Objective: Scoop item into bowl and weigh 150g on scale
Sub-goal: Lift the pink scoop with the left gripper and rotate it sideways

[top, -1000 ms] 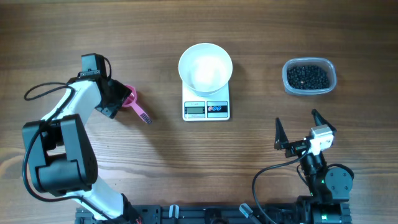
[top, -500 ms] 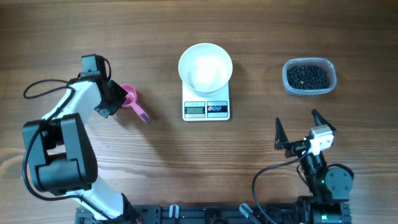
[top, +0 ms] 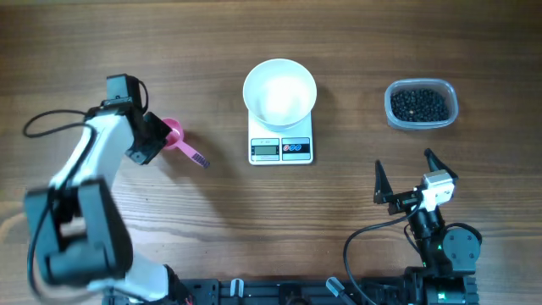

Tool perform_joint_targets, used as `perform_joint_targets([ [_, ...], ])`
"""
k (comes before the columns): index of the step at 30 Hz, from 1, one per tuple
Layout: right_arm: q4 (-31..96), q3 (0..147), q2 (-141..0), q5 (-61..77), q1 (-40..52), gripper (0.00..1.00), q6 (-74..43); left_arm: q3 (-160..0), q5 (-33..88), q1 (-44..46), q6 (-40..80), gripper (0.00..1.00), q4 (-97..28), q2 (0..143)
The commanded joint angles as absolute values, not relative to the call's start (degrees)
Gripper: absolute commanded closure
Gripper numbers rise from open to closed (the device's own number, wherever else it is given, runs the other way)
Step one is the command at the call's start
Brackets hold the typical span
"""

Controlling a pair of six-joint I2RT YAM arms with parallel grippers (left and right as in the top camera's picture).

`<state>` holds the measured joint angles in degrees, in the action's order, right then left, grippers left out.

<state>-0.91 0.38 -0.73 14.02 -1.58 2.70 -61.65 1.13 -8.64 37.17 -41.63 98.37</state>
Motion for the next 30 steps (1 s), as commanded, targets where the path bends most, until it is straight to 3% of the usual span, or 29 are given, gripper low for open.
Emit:
perform_joint_targets([
  [1, -1.15, 0.30, -0.21, 13.47, -1.37, 0.00, 2.98, -62.22, 1.17, -8.88, 42.30, 0.96, -47.68, 84.38],
  [7, -1.15, 0.30, -0.21, 13.50, -1.37, 0.00, 2.96, -62.22, 7.11, -8.88, 44.95, 0.96, -58.87, 66.72],
  [18, -1.15, 0.30, -0.21, 13.47, -1.37, 0.00, 3.01, -62.13, 7.25, -8.84, 54.83, 0.96, -77.95, 39.68],
  [27, -1.74, 0.30, -0.21, 13.50, -1.37, 0.00, 2.94, -61.36, 7.22, -8.84, 57.58, 0.96, -83.94, 31.20],
  [30, -1.43, 0.30, -0.27, 18.44, -1.34, 0.00, -5.13, -59.79, 7.22, -8.84, 58.89, 0.96, -82.08, 31.27],
])
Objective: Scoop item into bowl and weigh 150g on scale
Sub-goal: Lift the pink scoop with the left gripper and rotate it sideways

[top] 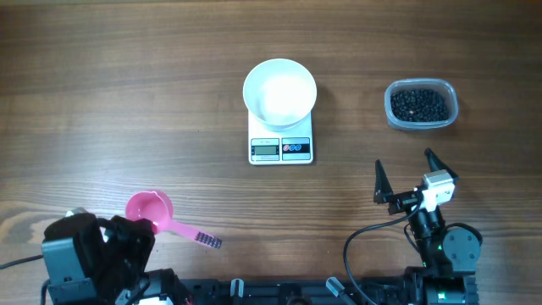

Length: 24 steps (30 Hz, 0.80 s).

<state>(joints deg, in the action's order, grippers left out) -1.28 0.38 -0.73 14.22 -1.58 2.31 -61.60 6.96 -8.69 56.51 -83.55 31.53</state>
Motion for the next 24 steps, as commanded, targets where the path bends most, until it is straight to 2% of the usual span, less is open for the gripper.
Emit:
perform_joint_targets([
  [1, -1.50, 0.30, -0.27, 20.40, -1.34, 0.00, -10.70, -58.72, 7.25, -8.84, 60.01, 0.96, -81.03, 31.27],
  [7, -1.89, 0.30, -0.51, 37.43, -1.34, 0.00, -52.07, -49.87, 8.14, -8.84, 67.02, 0.96, -75.26, 31.33],
  [11, -1.41, 0.30, -0.54, 48.64, -1.34, 0.00, -74.30, -45.41, 8.54, -8.84, 69.25, 0.96, -71.09, 32.08],
  [15, -0.56, 0.30, -0.54, 55.00, -1.34, 0.00, -90.39, -44.56, 8.56, -8.84, 75.85, 0.96, -68.93, 34.48],
  [18, -0.78, 0.30, -0.54, 51.90, -1.34, 0.00, -91.66, -44.56, 8.84, -8.84, 77.21, 0.96, -66.67, 36.86],
  [22, -2.92, 0.30, -0.54, 47.13, -1.34, 0.00, -74.32, -44.56, 11.11, -8.84, 77.19, 0.96, -65.28, 40.88],
  [24, -2.92, 0.32, -0.64, 46.98, -1.34, 0.04, -68.84, -44.56, 11.55, -8.80, 77.10, 0.96, -65.30, 43.68],
])
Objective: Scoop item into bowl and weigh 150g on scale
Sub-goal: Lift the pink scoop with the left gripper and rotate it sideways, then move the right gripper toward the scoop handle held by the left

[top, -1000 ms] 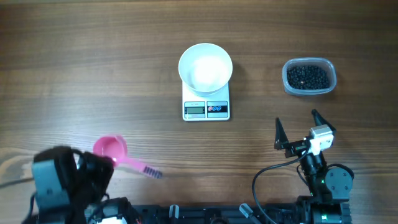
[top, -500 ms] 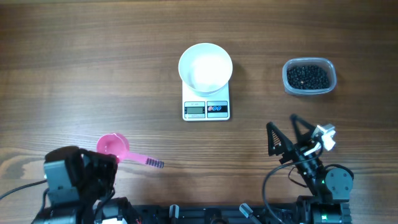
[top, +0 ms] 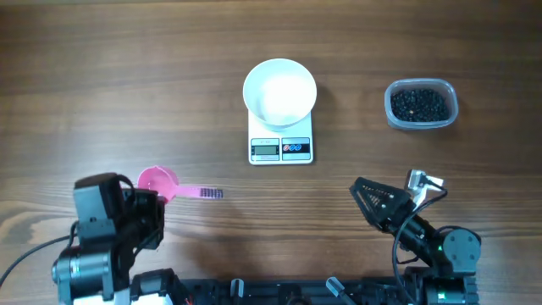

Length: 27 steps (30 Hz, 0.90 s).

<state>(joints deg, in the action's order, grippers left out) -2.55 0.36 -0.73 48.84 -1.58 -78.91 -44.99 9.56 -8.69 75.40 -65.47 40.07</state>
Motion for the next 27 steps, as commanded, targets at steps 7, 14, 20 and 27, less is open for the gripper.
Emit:
perform_joint_targets([
  [7, -2.92, 1.91, -4.69, 51.53, -1.34, 0.07, -63.86, -44.58, 12.64, -5.54, 76.97, 0.96, -62.72, 51.40],
  [14, -2.94, 7.46, -16.49, 59.07, -1.34, 0.08, -58.85, -44.58, 13.45, 2.94, 77.01, 0.96, -55.88, 54.68],
  [20, -2.94, 14.02, -28.49, 65.19, -1.34, 0.08, -55.02, -44.58, 13.50, 6.35, 78.52, 0.96, -53.56, 54.68],
  [27, -2.85, 18.50, -34.04, 65.76, -1.34, 0.08, -52.51, -44.58, 13.96, 6.98, 78.91, 0.96, -53.56, 54.65],
])
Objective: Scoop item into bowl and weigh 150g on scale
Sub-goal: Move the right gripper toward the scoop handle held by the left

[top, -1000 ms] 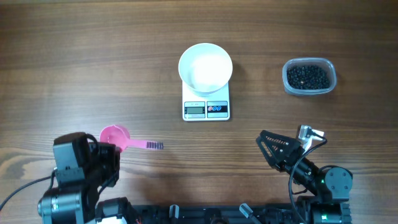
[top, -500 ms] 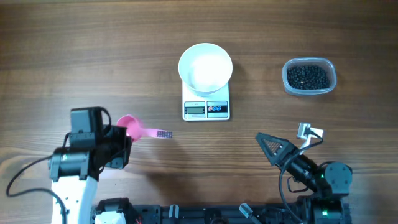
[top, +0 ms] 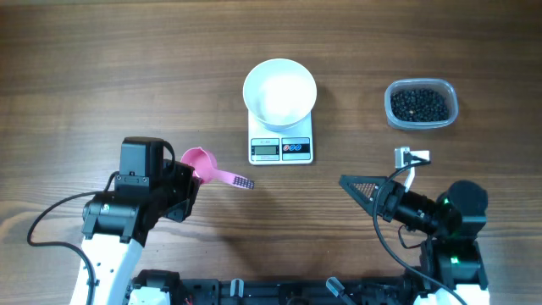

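The pink scoop [top: 201, 162] hangs left of the scale, its ribbed handle [top: 240, 181] pointing right. My left gripper [top: 185, 176] is shut on the scoop's cup end. A white bowl [top: 279, 89] sits on the white digital scale [top: 281, 147] at the table's middle back. A clear tub of black beans [top: 419, 103] stands at the back right. My right gripper [top: 357, 186] points left, in front of and to the right of the scale. It shows side-on as a dark wedge, so its opening is hidden.
The left arm's body [top: 127, 212] fills the front left and the right arm's base [top: 453, 224] the front right. A dark rail [top: 271, 292] runs along the front edge. Cables trail beside both arms.
The left gripper has carried the scoop right and farther back, closer to the scale. The right arm has shifted slightly left and back, its gripper still pointing left.
First the left gripper held the scoop left of the scale while the right gripper rested open at the front right. Then the scoop was near the front left edge. Later it was farther back and the right gripper pointed left. Now the scoop is nearer the scale.
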Tool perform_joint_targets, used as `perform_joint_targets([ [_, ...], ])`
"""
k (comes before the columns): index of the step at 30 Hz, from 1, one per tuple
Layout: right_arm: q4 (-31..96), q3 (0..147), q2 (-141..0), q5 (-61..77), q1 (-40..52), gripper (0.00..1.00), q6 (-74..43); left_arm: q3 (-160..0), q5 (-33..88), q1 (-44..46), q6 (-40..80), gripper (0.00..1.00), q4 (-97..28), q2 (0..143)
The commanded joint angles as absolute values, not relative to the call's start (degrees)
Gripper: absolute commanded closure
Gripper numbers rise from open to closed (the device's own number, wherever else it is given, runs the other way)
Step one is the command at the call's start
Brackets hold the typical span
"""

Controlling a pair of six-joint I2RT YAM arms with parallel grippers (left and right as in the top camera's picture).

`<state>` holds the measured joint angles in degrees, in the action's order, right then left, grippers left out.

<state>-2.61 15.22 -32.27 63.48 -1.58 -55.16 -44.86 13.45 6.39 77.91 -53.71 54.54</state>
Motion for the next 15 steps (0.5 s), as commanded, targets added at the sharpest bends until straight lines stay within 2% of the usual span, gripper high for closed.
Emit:
perform_joint_targets([
  [1, -2.57, 19.00, -34.37, 65.73, -1.34, 0.08, -52.49, -44.58, 13.96, 6.98, 78.94, 0.96, -53.56, 54.65],
  [8, 1.41, 23.20, -35.16, 64.29, -1.34, 0.08, -50.63, -44.58, 14.13, 6.98, 78.91, 0.96, -53.56, 54.65],
  [15, 17.82, 25.28, -35.16, 52.16, -0.19, 0.08, -36.53, -44.58, 14.13, 6.98, 78.89, 0.96, -53.56, 54.65],
])
